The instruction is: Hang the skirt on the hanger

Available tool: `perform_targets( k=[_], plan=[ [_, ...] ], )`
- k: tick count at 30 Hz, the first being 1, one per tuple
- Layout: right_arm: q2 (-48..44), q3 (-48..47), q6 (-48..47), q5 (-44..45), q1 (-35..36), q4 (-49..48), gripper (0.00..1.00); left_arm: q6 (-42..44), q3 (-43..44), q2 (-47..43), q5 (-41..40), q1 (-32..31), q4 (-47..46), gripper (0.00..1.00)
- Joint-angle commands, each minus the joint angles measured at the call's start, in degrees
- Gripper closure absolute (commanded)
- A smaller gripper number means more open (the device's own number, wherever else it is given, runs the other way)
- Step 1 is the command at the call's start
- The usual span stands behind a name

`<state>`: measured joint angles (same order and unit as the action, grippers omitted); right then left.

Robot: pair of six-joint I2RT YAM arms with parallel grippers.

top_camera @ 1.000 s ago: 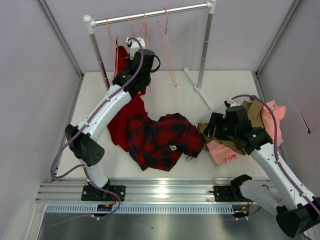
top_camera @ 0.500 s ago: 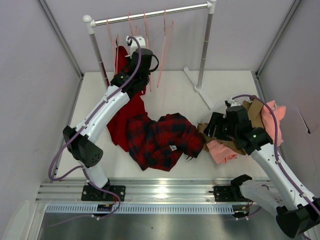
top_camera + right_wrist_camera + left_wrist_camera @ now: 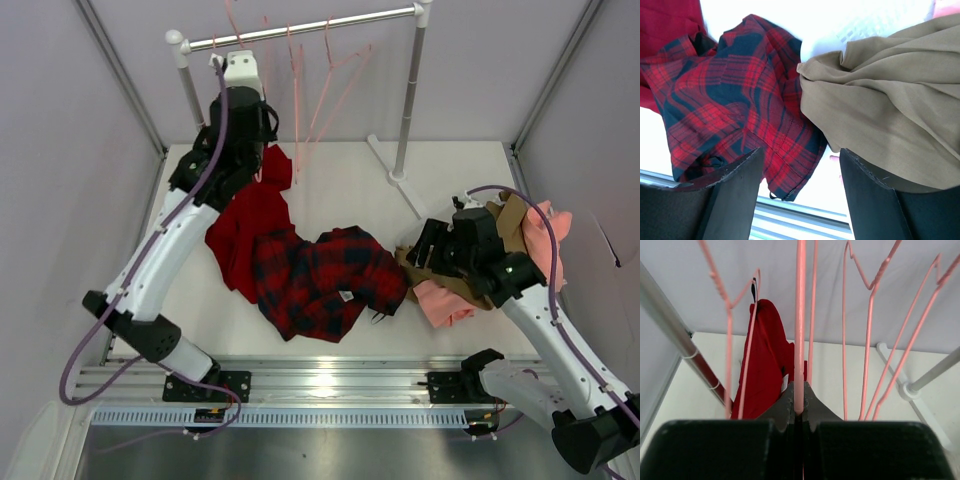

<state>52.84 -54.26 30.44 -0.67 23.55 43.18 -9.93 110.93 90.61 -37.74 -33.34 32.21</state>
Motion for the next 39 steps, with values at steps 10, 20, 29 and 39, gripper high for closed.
perform_targets(
  k=[10, 20, 29, 39],
  plan=[
    [-4.6, -5.4, 3.8, 5.4, 3.3, 2.6, 0.22, -1.6, -6.3, -17.8, 18.6, 0.4, 11.8, 1.00],
    [-5.1, -5.4, 8.0, 11.4, 17.8, 6.0, 0.21, -4.8, -19.8, -36.7, 23.5, 0.0, 22.6, 1.00],
    [-4.6, -0.1, 17.5, 19.9, 36.5, 8.0, 0.24, -3.6, -25.3, -51.1, 36.5, 0.0, 30.6, 1.00],
    [-5.4, 10.4, 39.3, 31.1, 57.9, 9.7, 0.29, -7.4, -37.3, -62.4, 51.8, 0.0, 30.5, 1.00]
  ],
)
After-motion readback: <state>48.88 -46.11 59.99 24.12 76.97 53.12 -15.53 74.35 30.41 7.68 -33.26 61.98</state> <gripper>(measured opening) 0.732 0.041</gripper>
